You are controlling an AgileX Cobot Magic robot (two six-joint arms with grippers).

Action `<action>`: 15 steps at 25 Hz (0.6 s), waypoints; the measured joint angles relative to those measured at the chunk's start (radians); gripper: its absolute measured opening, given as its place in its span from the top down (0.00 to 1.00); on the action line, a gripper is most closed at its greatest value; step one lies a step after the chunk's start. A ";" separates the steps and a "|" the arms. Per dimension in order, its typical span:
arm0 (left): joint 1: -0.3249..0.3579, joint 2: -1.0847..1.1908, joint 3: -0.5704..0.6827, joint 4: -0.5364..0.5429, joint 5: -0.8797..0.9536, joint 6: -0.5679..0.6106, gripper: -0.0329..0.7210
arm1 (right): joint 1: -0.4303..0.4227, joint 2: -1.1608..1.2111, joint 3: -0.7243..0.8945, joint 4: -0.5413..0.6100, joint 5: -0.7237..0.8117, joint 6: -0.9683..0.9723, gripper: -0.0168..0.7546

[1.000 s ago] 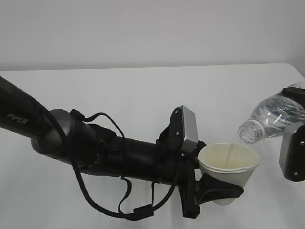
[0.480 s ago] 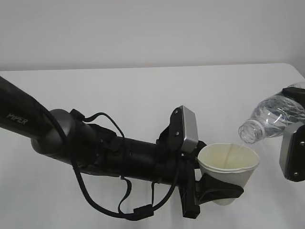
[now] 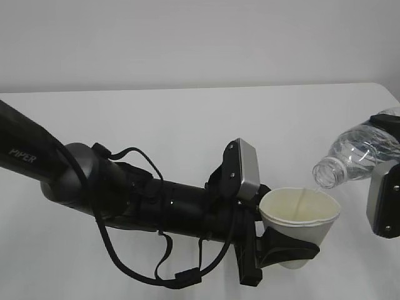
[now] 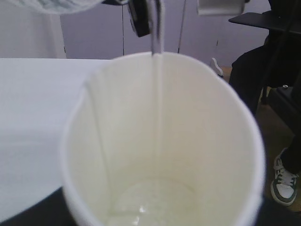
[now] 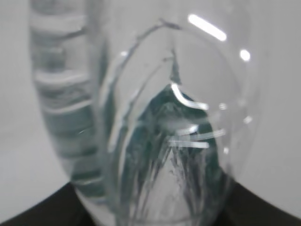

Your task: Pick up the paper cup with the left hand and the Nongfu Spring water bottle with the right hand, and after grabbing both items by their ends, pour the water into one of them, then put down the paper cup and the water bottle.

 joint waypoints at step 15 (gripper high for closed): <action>0.000 0.000 0.000 -0.002 0.010 0.000 0.44 | 0.000 0.000 0.000 0.000 -0.008 0.000 0.52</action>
